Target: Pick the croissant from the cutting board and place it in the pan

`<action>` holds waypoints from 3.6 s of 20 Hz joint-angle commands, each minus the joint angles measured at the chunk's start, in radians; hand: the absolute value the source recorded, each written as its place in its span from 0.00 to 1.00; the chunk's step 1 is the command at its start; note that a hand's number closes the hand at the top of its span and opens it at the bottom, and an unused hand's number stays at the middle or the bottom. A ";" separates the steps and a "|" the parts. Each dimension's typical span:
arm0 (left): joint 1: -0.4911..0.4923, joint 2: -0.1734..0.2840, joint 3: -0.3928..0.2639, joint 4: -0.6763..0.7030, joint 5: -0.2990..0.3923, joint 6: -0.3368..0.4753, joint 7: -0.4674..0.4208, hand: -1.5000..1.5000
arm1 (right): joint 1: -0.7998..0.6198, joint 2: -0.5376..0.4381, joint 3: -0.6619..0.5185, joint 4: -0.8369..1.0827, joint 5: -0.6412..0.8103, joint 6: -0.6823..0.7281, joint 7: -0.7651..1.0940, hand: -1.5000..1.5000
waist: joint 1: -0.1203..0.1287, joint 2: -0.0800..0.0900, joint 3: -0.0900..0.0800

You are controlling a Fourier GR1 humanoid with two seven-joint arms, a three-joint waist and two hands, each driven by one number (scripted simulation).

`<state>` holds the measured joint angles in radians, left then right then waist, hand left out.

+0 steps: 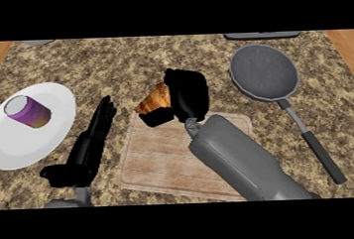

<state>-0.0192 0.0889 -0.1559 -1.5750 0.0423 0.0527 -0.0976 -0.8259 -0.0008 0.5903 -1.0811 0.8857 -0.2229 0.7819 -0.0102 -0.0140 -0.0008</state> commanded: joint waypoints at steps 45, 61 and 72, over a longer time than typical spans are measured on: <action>-0.019 -0.031 -0.027 -0.008 -0.029 -0.050 -0.016 0.50 | -0.099 -0.373 -0.772 0.748 -0.331 -0.161 -0.722 0.00 | 0.091 0.045 0.006; -0.032 -0.070 -0.020 0.023 -0.064 0.009 -0.002 0.50 | -0.098 -0.388 -1.075 0.748 -0.630 -0.169 -1.118 0.00 | 0.037 0.027 0.003; 0.029 -0.030 0.001 -0.054 -0.054 -0.016 0.023 0.50 | 0.149 -0.430 -1.074 0.628 -0.760 0.279 -1.280 0.00 | 0.011 0.012 0.001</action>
<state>-0.0082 0.0431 -0.1550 -1.5884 -0.0091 0.0448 -0.1022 -0.7548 -0.4316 -0.4936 -0.4179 0.1560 -0.0512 -0.4488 0.0025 -0.0001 0.0004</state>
